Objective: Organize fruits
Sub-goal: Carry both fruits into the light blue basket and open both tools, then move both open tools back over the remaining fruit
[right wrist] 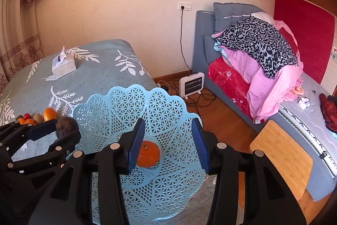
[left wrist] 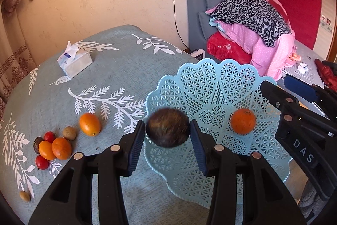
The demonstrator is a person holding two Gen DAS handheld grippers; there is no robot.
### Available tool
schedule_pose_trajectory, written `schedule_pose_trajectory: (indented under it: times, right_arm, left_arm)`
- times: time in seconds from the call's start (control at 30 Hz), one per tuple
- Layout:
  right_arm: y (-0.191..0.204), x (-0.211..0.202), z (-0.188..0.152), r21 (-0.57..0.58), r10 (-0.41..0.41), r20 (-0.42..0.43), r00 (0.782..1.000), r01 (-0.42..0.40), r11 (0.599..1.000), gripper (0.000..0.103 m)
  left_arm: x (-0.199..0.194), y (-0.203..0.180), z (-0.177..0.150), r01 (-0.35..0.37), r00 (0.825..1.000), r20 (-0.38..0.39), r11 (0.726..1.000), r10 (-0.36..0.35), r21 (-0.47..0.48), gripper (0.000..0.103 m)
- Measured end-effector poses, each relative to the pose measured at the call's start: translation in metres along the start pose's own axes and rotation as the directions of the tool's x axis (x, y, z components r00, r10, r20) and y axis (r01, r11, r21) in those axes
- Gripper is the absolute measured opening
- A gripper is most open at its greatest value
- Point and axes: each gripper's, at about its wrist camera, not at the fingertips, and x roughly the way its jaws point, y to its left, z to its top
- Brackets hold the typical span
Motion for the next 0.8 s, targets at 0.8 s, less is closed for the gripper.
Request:
schedule_pose_trajectory:
  times: [0.8]
  right_arm:
    - [0.014,-0.002,-0.001,-0.027,-0.013,0.002,1.000,0.013,1.000,0.057]
  left_arm:
    - [-0.019,0.047,-0.005,-0.063,0.997,0.044,0.993,0.068,-0.099,0.085]
